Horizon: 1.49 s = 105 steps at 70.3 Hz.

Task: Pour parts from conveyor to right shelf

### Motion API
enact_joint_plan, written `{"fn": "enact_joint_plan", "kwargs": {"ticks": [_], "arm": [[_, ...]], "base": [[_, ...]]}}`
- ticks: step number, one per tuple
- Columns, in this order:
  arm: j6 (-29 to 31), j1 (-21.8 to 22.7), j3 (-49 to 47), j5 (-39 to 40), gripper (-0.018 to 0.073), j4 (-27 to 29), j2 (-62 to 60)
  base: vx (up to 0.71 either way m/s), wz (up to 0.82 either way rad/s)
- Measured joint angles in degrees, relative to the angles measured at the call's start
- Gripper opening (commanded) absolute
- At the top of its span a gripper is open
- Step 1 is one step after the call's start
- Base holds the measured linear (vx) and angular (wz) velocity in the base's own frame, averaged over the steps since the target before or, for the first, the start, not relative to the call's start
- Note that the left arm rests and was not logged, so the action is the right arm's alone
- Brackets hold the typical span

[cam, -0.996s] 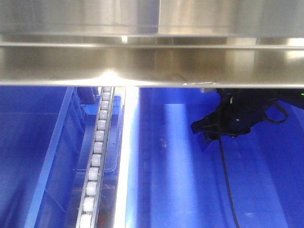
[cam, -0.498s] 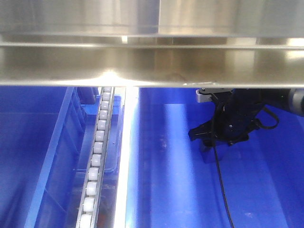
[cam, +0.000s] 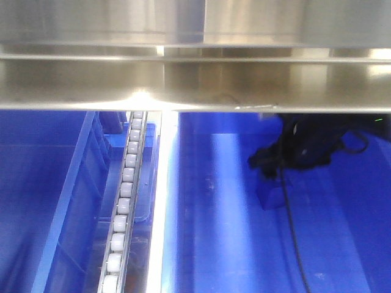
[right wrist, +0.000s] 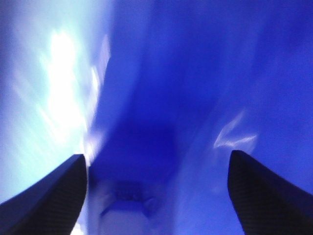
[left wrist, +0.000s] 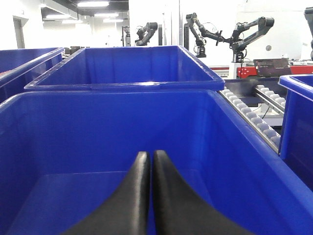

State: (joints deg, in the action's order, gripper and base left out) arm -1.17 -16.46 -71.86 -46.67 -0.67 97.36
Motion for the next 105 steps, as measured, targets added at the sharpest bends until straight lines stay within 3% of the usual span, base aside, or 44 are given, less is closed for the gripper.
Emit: {"fn": "enact_joint_plan", "kwargs": {"ticks": [22, 41, 52, 83, 105], "arm": [[3.79, 0.00, 1.31, 7.41, 0.0571, 1.21, -6.88], [5.34, 0.00, 17.12, 25.51, 0.0571, 3.06, -16.87], [5.34, 0.00, 25.31, 31.36, 0.0571, 3.06, -25.09], [5.40, 0.00, 41.79, 31.91, 0.0571, 6.08, -54.40], [5.51, 0.00, 47.13, 27.75, 0.0571, 6.08, -75.28]], "base": [[0.00, 0.00], [0.00, 0.00], [0.00, 0.00], [0.00, 0.00], [0.00, 0.00]]}}
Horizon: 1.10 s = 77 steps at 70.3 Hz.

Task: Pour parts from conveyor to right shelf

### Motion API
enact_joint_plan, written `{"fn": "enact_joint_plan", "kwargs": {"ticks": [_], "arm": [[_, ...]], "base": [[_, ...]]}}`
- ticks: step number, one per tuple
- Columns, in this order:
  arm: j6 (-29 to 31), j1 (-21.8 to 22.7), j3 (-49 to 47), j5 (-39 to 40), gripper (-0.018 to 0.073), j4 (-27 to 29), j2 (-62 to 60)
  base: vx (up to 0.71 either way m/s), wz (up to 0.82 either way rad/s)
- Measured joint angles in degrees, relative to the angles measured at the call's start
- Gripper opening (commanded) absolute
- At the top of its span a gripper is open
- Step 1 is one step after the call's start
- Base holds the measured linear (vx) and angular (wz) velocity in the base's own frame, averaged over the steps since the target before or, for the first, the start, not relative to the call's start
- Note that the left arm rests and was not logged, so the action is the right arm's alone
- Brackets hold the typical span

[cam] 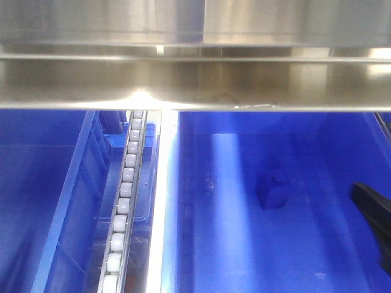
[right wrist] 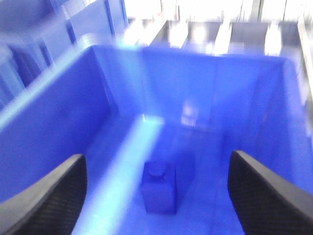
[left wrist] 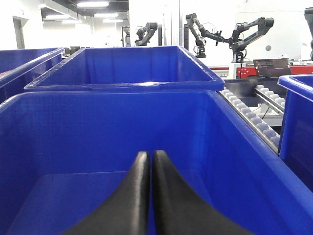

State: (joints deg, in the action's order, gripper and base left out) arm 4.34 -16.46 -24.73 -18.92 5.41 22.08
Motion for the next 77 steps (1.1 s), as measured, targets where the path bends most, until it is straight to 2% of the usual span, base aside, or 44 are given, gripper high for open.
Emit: {"fn": "enact_joint_plan", "kwargs": {"ticks": [17, 40, 47, 54, 67, 77], "arm": [[1.73, 0.00, 0.24, -6.74, 0.0571, -0.19, -9.77], [1.79, 0.00, 0.28, -7.20, 0.0571, -0.23, -13.03], [1.79, 0.00, 0.28, -7.20, 0.0542, -0.23, -13.03], [1.79, 0.00, 0.28, -7.20, 0.0430, -0.23, -13.03], [1.88, 0.00, 0.28, -7.20, -0.0012, -0.23, -13.03], [1.88, 0.00, 0.28, -7.20, -0.0009, 0.03, -13.03]], "base": [[0.00, 0.00], [0.00, 0.00], [0.00, 0.00], [0.00, 0.00], [0.00, 0.00], [0.00, 0.00]]}}
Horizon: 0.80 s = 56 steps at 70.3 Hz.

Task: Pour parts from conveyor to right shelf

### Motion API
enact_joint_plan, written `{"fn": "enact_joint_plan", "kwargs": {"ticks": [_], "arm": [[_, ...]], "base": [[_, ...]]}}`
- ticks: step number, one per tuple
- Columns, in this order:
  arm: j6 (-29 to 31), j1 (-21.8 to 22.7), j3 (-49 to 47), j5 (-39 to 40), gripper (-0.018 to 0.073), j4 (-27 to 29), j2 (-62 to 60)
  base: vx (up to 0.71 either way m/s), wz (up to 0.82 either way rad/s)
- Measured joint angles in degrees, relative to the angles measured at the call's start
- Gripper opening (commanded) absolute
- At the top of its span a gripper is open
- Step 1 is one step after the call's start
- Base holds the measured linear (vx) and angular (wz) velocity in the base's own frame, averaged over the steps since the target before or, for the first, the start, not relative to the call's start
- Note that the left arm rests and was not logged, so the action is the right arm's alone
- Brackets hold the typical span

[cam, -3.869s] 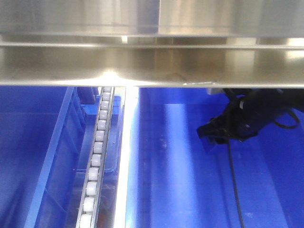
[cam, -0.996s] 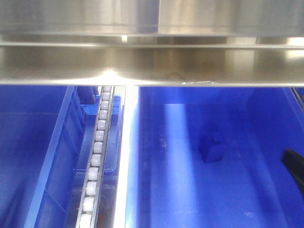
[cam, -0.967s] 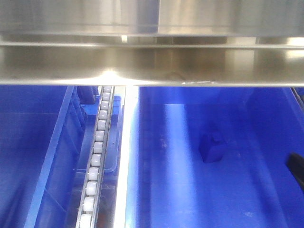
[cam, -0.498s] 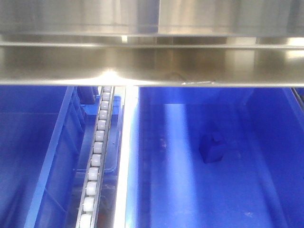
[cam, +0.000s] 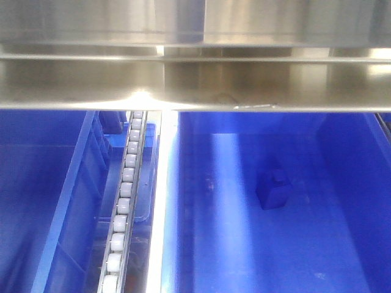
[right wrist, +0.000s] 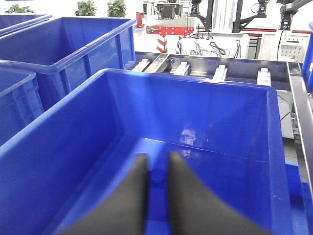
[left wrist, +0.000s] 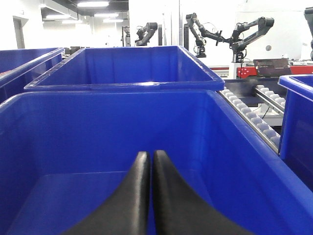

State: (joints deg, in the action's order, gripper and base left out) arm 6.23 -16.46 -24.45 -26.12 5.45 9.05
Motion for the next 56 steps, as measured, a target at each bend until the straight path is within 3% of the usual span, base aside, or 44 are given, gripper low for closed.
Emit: {"fn": "enact_joint_plan", "kwargs": {"ticks": [56], "arm": [[0.00, 0.06, 0.00, 0.50, -0.0009, -0.51, 0.00]], "base": [[0.00, 0.00]]}}
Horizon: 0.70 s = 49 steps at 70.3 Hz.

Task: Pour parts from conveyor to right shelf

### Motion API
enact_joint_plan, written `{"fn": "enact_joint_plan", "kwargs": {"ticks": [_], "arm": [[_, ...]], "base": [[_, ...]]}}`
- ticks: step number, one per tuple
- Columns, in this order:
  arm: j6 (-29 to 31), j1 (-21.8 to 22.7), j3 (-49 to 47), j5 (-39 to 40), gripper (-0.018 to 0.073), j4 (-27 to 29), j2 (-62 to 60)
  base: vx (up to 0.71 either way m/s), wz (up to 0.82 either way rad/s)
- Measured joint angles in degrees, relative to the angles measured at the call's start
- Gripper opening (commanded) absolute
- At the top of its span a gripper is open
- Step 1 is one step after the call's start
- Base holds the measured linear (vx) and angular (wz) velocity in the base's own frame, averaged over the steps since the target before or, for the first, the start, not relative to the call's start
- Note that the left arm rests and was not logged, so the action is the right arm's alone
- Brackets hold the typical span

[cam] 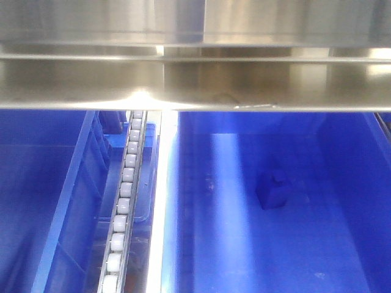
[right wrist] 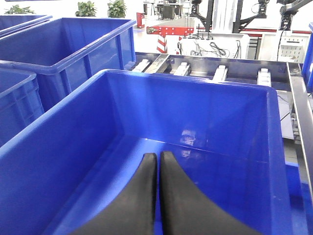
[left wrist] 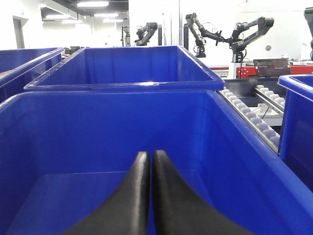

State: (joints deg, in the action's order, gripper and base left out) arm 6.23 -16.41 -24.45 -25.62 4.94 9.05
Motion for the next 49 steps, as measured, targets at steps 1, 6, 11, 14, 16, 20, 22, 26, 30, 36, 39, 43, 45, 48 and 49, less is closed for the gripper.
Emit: {"fn": "enact_joint_plan", "kwargs": {"ticks": [1, 6, 11, 14, 16, 20, 22, 26, 30, 36, 39, 43, 45, 48, 49], "arm": [[0.00, 0.17, 0.00, 0.18, -0.0009, -0.12, 0.00], [0.00, 2.15, 0.00, 1.35, -0.0009, -0.41, -0.04], [-0.58, 6.66, 0.00, 2.94, -0.0009, -0.41, -0.04], [-1.40, 9.53, 0.33, 3.95, -0.0009, -0.46, -0.17], [-1.89, 11.88, 0.57, 4.55, -0.0009, -0.52, -0.48], [-3.25, 15.26, 1.85, 5.82, -0.0009, -0.70, -1.35], [-3.60, 17.01, 2.67, 6.64, -0.0009, -0.75, -2.04], [-3.89, 19.17, 5.08, 8.70, -0.0009, -0.82, -3.39], [-4.01, 20.60, 7.71, 10.56, -0.0009, -1.08, -5.04], [-4.14, 21.73, 11.66, 12.72, -0.0009, -2.61, -7.96], [-4.27, 21.91, 13.46, 13.44, -0.0009, -3.40, -9.01], [-4.34, 21.91, 15.89, 14.42, -0.0009, -4.94, -9.56], [-4.39, 21.91, 16.91, 14.75, -0.0009, -5.69, -9.65], [-4.53, 21.91, 18.31, 15.13, -0.0009, -6.44, -9.65], [-4.53, 21.91, 18.75, 15.27, -0.0009, -6.64, -9.65]], "base": [[0.00, 0.00], [0.00, 0.00], [0.00, 0.00], [0.00, 0.00], [0.00, 0.00], [0.00, 0.00], [0.00, 0.00], [0.00, 0.00], [0.00, 0.00], [0.00, 0.00], [0.00, 0.00], [0.00, 0.00], [0.00, 0.00], [0.00, 0.00], [0.00, 0.00]]}}
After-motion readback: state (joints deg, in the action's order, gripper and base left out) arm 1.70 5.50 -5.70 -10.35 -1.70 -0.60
